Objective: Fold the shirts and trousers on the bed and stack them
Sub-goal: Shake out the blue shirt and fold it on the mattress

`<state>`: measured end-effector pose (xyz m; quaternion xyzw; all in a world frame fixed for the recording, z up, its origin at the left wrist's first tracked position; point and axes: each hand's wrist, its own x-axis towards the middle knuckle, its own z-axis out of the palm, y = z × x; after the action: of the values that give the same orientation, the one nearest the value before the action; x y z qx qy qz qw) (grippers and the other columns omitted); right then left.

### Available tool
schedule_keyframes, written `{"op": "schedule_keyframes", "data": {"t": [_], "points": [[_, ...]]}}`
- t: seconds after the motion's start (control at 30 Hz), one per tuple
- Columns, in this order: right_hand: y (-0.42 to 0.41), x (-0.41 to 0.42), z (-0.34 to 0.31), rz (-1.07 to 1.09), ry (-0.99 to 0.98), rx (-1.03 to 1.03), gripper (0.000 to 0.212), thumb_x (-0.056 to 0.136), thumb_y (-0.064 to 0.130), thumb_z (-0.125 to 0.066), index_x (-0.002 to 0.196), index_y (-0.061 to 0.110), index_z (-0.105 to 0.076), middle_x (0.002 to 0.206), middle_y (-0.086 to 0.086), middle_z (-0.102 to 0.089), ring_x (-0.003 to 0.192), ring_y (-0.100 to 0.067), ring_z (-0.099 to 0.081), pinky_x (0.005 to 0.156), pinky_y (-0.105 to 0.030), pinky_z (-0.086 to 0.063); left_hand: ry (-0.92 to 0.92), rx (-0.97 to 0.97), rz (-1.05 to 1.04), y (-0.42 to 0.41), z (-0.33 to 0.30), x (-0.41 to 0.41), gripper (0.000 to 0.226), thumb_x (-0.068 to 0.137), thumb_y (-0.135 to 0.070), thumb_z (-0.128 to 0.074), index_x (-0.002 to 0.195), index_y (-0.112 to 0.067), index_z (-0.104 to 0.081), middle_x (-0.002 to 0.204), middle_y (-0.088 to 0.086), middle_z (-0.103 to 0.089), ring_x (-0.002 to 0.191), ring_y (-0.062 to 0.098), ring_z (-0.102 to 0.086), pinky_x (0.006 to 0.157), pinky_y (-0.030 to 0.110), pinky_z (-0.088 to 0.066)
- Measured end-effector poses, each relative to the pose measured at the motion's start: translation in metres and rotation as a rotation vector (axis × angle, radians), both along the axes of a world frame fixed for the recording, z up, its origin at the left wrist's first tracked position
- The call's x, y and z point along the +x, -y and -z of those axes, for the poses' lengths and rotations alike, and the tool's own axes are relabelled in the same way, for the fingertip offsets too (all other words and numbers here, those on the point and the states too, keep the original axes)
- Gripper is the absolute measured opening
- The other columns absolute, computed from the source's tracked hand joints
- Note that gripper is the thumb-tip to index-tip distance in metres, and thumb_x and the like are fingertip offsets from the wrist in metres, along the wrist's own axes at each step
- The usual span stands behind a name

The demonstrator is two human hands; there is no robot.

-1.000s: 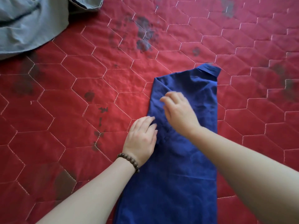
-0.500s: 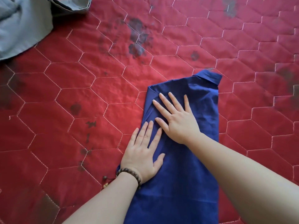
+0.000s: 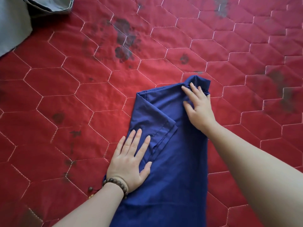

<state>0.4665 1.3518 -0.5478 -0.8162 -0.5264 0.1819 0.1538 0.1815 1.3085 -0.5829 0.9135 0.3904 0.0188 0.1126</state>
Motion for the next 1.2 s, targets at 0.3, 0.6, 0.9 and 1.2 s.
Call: {"op": "schedule_keyframes", "data": {"t": [0.3, 0.6, 0.9, 1.2], "points": [[0.086, -0.097, 0.019, -0.330, 0.410, -0.052, 0.061, 0.096, 0.058, -0.028, 0.151, 0.034, -0.024, 0.162, 0.000, -0.011, 0.149, -0.026, -0.004, 0.113, -0.066, -0.005, 0.012, 0.061, 0.026, 0.000, 0.003, -0.001, 0.068, 0.088, -0.051, -0.042, 0.150, -0.027, -0.029, 0.159, 0.008, -0.020, 0.147, 0.028, -0.018, 0.116, 0.050, -0.020], [0.088, -0.089, 0.017, -0.260, 0.106, 0.006, 0.059, 0.097, 0.050, -0.030, 0.152, 0.033, -0.019, 0.162, 0.001, -0.011, 0.149, -0.016, -0.004, 0.119, -0.049, 0.004, -0.157, 0.014, 0.059, 0.001, -0.009, 0.000, 0.069, 0.091, -0.055, -0.027, 0.153, -0.025, -0.020, 0.160, 0.011, -0.014, 0.148, 0.027, -0.011, 0.118, 0.049, -0.013], [0.151, -0.132, -0.022, -0.072, 0.060, 0.343, 0.042, 0.086, 0.000, -0.053, 0.127, 0.001, -0.058, 0.142, -0.021, -0.045, 0.136, -0.036, -0.038, 0.117, -0.054, -0.017, 0.191, -0.029, -0.067, 0.021, -0.065, -0.010, 0.039, 0.083, -0.015, -0.053, 0.119, -0.003, -0.063, 0.139, 0.022, -0.049, 0.133, 0.038, -0.042, 0.107, 0.053, -0.035], [0.213, -0.196, 0.018, -0.132, 0.218, 0.150, 0.044, 0.091, 0.017, -0.052, 0.133, 0.006, -0.056, 0.138, -0.014, -0.053, 0.132, -0.031, -0.046, 0.113, -0.056, -0.026, -0.139, -0.078, 0.094, 0.107, -0.021, -0.034, 0.059, 0.095, -0.035, -0.023, 0.149, -0.013, -0.031, 0.158, 0.007, -0.022, 0.146, 0.025, -0.018, 0.119, 0.048, -0.014]]}}
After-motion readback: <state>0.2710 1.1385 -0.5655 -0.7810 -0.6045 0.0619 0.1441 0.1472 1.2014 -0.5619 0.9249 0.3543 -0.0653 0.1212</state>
